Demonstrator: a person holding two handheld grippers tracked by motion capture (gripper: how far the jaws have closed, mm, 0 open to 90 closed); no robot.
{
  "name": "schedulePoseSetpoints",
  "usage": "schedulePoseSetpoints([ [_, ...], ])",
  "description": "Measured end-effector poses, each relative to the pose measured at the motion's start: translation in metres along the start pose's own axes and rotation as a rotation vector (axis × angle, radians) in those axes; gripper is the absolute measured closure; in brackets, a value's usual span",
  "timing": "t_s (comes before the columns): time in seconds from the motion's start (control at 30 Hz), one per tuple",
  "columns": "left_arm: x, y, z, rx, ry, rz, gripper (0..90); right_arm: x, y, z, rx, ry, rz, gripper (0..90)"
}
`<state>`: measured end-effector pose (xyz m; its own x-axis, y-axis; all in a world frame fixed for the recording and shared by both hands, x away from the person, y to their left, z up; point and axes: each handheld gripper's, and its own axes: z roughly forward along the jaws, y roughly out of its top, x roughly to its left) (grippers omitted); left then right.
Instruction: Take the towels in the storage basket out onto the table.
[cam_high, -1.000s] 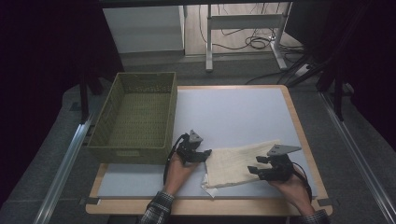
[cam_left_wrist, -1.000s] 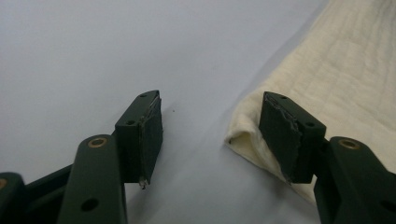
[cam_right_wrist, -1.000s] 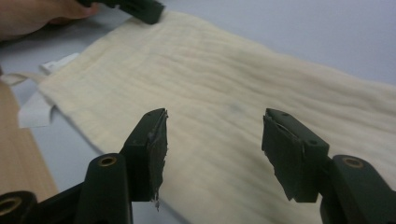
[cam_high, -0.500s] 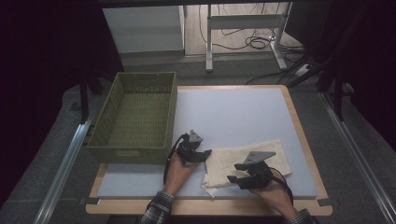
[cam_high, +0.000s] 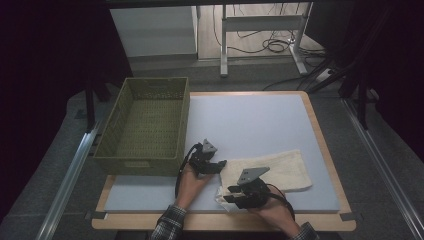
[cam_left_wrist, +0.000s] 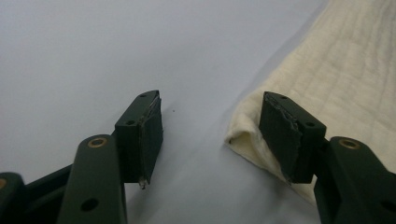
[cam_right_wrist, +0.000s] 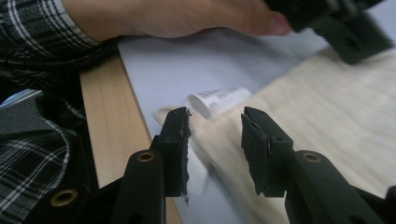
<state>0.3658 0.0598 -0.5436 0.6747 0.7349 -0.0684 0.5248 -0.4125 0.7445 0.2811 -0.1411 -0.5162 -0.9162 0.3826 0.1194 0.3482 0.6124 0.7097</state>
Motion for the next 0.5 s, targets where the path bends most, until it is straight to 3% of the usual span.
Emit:
schedulePoseSetpoints([
  [0.1,0.000,0.000,0.000,0.000,0.000,0.000,39.3,0.005,0.002,0.008,0.013,0.000,-0.016,61.6],
  [0.3,0.000,0.000,0.000,-0.001,0.000,-0.001,39.4,0.011,-0.001,0.019,0.039,-0.068,-0.059,61.8],
  [0.4,0.000,0.000,0.000,-0.001,0.001,-0.001,39.5,0.016,-0.003,0.020,0.030,-0.123,-0.078,69.6],
  [0.5,0.000,0.000,0.000,-0.001,0.003,0.000,40.1,0.015,-0.004,0.019,0.025,-0.131,-0.070,75.3],
])
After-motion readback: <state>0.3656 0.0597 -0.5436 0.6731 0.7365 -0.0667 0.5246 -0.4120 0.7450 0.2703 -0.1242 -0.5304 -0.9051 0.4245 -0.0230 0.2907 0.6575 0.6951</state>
